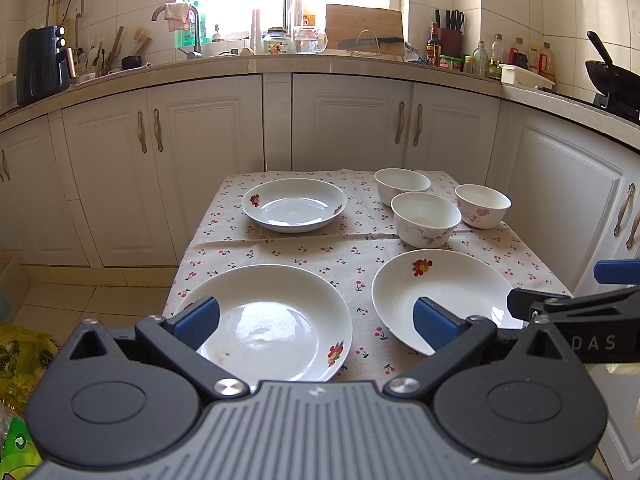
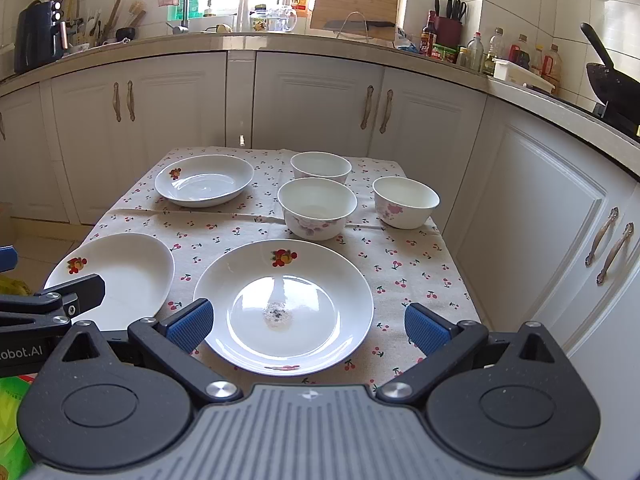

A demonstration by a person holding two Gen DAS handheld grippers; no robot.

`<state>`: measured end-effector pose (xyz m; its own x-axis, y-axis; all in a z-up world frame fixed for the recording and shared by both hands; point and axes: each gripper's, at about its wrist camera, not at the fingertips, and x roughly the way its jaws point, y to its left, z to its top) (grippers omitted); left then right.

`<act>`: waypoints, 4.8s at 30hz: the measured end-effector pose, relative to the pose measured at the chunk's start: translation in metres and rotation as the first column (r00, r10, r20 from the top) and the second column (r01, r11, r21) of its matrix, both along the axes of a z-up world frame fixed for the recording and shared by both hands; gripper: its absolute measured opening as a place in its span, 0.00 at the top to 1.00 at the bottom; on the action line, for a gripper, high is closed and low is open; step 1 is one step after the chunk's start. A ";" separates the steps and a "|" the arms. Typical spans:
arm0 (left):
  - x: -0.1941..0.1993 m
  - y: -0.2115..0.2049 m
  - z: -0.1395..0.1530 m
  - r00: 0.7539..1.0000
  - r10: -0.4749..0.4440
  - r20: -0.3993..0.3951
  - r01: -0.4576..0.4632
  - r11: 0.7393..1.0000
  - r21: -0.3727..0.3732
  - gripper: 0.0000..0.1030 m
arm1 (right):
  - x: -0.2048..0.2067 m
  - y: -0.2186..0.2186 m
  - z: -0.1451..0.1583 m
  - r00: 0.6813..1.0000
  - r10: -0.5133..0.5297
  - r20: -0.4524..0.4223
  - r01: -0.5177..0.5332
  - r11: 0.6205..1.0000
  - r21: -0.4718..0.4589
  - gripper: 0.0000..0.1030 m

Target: Organize plates and bowls

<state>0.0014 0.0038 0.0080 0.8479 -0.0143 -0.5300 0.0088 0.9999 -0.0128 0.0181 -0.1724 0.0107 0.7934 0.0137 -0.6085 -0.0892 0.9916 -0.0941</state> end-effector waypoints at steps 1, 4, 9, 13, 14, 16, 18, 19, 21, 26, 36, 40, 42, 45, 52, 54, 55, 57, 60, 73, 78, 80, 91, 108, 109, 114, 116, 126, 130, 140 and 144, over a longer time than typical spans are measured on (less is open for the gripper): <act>0.000 0.000 0.000 1.000 0.001 0.001 -0.001 1.000 0.000 0.01 | 0.000 0.001 0.000 1.000 0.001 0.000 -0.001 1.000 -0.002 0.00; 0.000 0.001 0.000 1.000 0.000 0.001 0.000 1.000 0.000 0.01 | 0.002 0.002 0.001 1.000 0.004 0.000 -0.004 1.000 -0.006 0.00; 0.002 0.002 0.000 1.000 -0.003 0.002 0.003 1.000 -0.001 0.01 | 0.005 0.003 0.001 1.000 0.015 -0.003 -0.015 1.000 -0.006 0.00; 0.005 0.004 0.000 1.000 -0.007 0.000 0.007 1.000 -0.001 0.01 | 0.007 0.005 0.001 1.000 0.022 -0.001 -0.022 1.000 -0.012 0.00; 0.006 0.004 0.000 1.000 -0.009 0.001 0.009 1.000 0.000 0.01 | 0.009 0.005 0.001 1.000 0.026 0.000 -0.026 1.000 -0.011 0.00; 0.009 0.007 -0.001 1.000 -0.017 0.003 0.017 1.000 0.003 0.01 | 0.012 0.005 0.002 0.999 0.043 0.000 -0.043 0.999 -0.006 0.00; 0.012 0.009 -0.003 1.000 -0.025 0.010 0.025 1.000 0.013 0.01 | 0.016 0.004 0.003 0.998 0.066 0.003 -0.066 0.998 0.009 0.00; 0.013 0.012 -0.005 0.999 -0.032 0.015 0.031 0.999 0.014 0.01 | 0.018 0.003 0.003 0.997 0.076 0.004 -0.076 0.997 0.018 0.00; 0.015 0.019 -0.008 0.998 -0.051 0.029 0.051 0.999 0.006 0.01 | 0.025 0.000 0.004 0.995 0.101 0.006 -0.101 0.994 0.049 0.00; 0.017 0.050 -0.022 0.995 -0.089 0.034 0.090 0.995 -0.038 0.01 | 0.051 -0.002 0.002 0.984 0.179 -0.026 -0.174 0.977 0.126 0.00; 0.019 0.092 -0.055 0.994 -0.092 -0.061 0.089 0.995 -0.045 0.01 | 0.091 0.023 -0.012 0.956 0.273 -0.104 -0.259 0.957 0.132 0.00; 0.017 0.104 -0.065 0.989 -0.132 -0.073 0.128 0.990 -0.060 0.01 | 0.102 0.039 -0.015 0.936 0.334 -0.108 -0.320 0.939 0.128 0.00; 0.017 0.107 -0.070 0.985 -0.152 -0.086 0.148 0.988 -0.047 0.01 | 0.111 0.046 -0.018 0.919 0.378 -0.111 -0.361 0.921 0.149 0.00; 0.019 0.111 -0.077 0.978 -0.182 -0.103 0.179 0.983 -0.042 0.01 | 0.123 0.061 -0.022 0.893 0.434 -0.122 -0.413 0.896 0.165 0.00; 0.029 0.116 -0.090 0.961 -0.241 -0.135 0.243 0.970 -0.006 0.01 | 0.143 0.093 -0.036 0.826 0.544 -0.146 -0.519 0.836 0.179 0.00; 0.032 0.118 -0.092 0.953 -0.271 -0.138 0.271 0.962 -0.022 0.01 | 0.148 0.101 -0.041 0.806 0.568 -0.164 -0.543 0.821 0.178 0.00; 0.033 0.119 -0.093 0.949 -0.283 -0.141 0.282 0.959 -0.030 0.01 | 0.151 0.104 -0.044 0.799 0.577 -0.171 -0.551 0.815 0.180 0.00; 0.035 0.118 -0.094 0.939 -0.311 -0.144 0.311 0.950 -0.025 0.01 | 0.157 0.109 -0.049 0.779 0.597 -0.192 -0.567 0.801 0.192 0.00; 0.036 0.118 -0.096 0.928 -0.342 -0.146 0.342 0.939 -0.023 0.01 | 0.167 0.115 -0.058 0.754 0.620 -0.218 -0.584 0.784 0.211 0.02; 0.056 0.117 -0.109 0.886 -0.423 -0.188 0.426 0.904 -0.024 0.02 | 0.203 0.132 -0.086 0.687 0.662 -0.301 -0.595 0.750 0.289 0.22; 0.060 0.120 -0.110 0.878 -0.437 -0.196 0.439 0.898 -0.036 0.02 | 0.210 0.137 -0.093 0.655 0.684 -0.321 -0.613 0.729 0.304 0.32; 0.061 0.120 -0.110 0.875 -0.440 -0.199 0.442 0.896 -0.038 0.02 | 0.211 0.139 -0.095 0.645 0.688 -0.331 -0.616 0.726 0.307 0.34; 0.076 0.117 -0.103 0.871 -0.451 -0.193 0.457 0.889 -0.017 0.03 | 0.219 0.133 -0.088 0.669 0.674 -0.313 -0.604 0.738 0.301 0.33; 0.126 0.107 -0.104 0.860 -0.480 -0.174 0.488 0.873 0.001 0.03 | 0.263 0.118 -0.091 0.732 0.614 -0.296 -0.550 0.789 0.276 0.33; 0.127 0.107 -0.104 0.860 -0.480 -0.174 0.487 0.873 0.001 0.03 | 0.264 0.118 -0.092 0.733 0.611 -0.299 -0.547 0.790 0.275 0.33; 0.132 0.107 -0.105 0.860 -0.478 -0.178 0.486 0.874 0.005 0.03 | 0.268 0.117 -0.095 0.737 0.607 -0.298 -0.540 0.794 0.280 0.33; 0.133 0.107 -0.106 0.861 -0.476 -0.181 0.486 0.874 0.010 0.03 | 0.269 0.117 -0.095 0.737 0.608 -0.295 -0.543 0.793 0.278 0.33; 0.131 0.108 -0.107 0.870 -0.461 -0.176 0.471 0.882 0.014 0.03 | 0.265 0.117 -0.088 0.738 0.613 -0.283 -0.554 0.789 0.264 0.17; 0.123 0.113 -0.103 0.886 -0.425 -0.186 0.435 0.900 0.017 0.03 | 0.250 0.109 -0.071 0.749 0.618 -0.239 -0.571 0.785 0.240 0.01; 0.089 0.113 -0.083 0.925 -0.343 -0.164 0.348 0.937 0.003 0.02 | 0.187 0.071 -0.034 0.787 0.598 -0.150 -0.580 0.801 0.149 0.00; 0.076 0.103 -0.076 0.934 -0.325 -0.147 0.325 0.945 -0.025 0.02 | 0.154 0.050 -0.031 0.810 0.573 -0.127 -0.560 0.819 0.125 0.00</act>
